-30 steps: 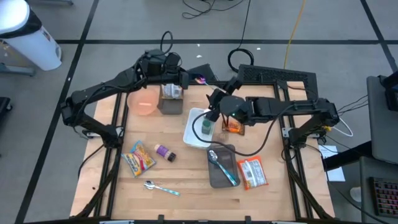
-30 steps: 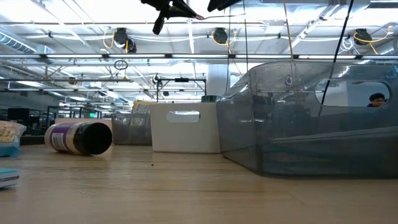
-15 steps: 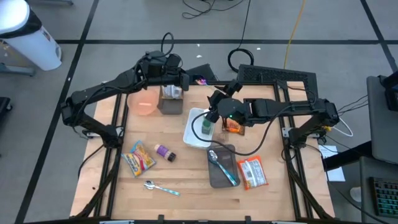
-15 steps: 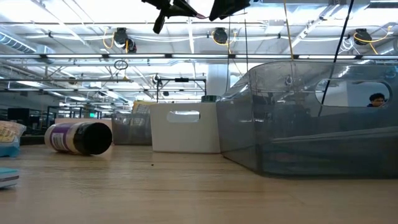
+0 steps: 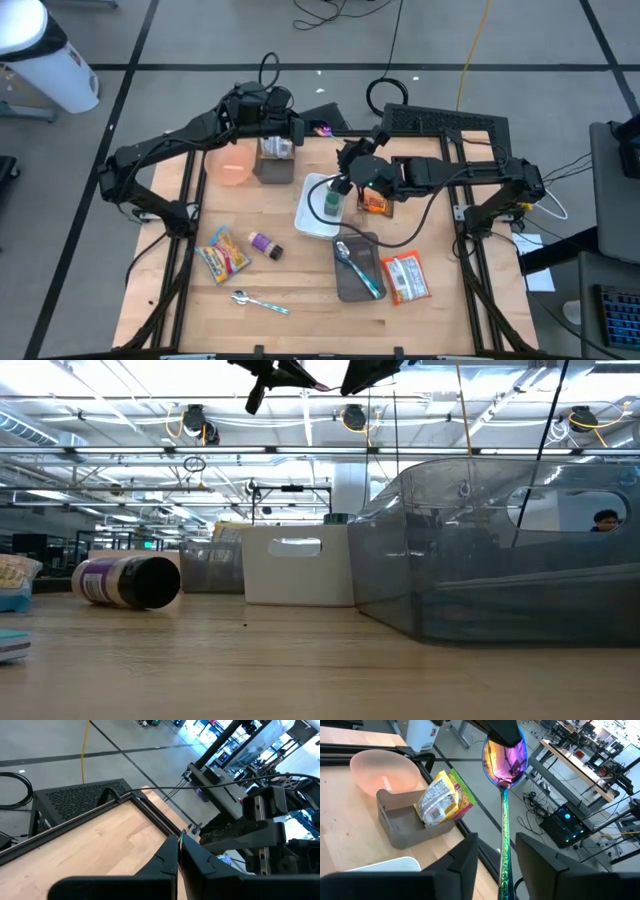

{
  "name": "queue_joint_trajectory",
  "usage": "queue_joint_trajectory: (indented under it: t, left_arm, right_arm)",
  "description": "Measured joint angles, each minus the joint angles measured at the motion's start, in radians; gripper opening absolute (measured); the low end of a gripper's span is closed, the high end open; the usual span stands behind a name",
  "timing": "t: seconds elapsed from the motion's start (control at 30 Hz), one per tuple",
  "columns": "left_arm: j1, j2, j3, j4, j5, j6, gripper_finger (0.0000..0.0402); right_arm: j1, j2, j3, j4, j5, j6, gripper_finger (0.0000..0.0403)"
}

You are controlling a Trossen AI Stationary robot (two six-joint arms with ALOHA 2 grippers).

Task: Pick & Place Food Item
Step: Put the purple and green spoon into the bottom black bin

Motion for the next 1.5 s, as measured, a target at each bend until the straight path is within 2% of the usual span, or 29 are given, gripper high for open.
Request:
queue_joint_trajectory:
  t: [0.53,0.93,1.2,1.37,1.5]
  left_arm:
    - [0.000,0.000,0.000,-0.004,-0.002,-0.003,0.0005]
    - [0.000,0.000,0.000,-0.011,-0.008,-0.009,0.0005]
    - [0.000,0.000,0.000,-0.011,-0.008,-0.008,0.0005]
    - [0.000,0.000,0.000,-0.010,-0.009,-0.016,0.0005]
    - [0.000,0.000,0.000,-0.006,-0.010,-0.018,0.0005]
  right_arm:
    - [0.000,0.000,0.000,0.000,0.000,0.000,0.0072]
    - [-0.001,0.000,0.000,0.001,0.006,-0.006,0.0013]
    - [-0.001,0.000,0.000,0.001,0.003,-0.017,0.0026]
    - [-0.001,0.000,0.000,0.001,0.009,-0.020,0.0009]
    - [-0.005,0.000,0.000,0.002,0.022,-0.020,0.0012]
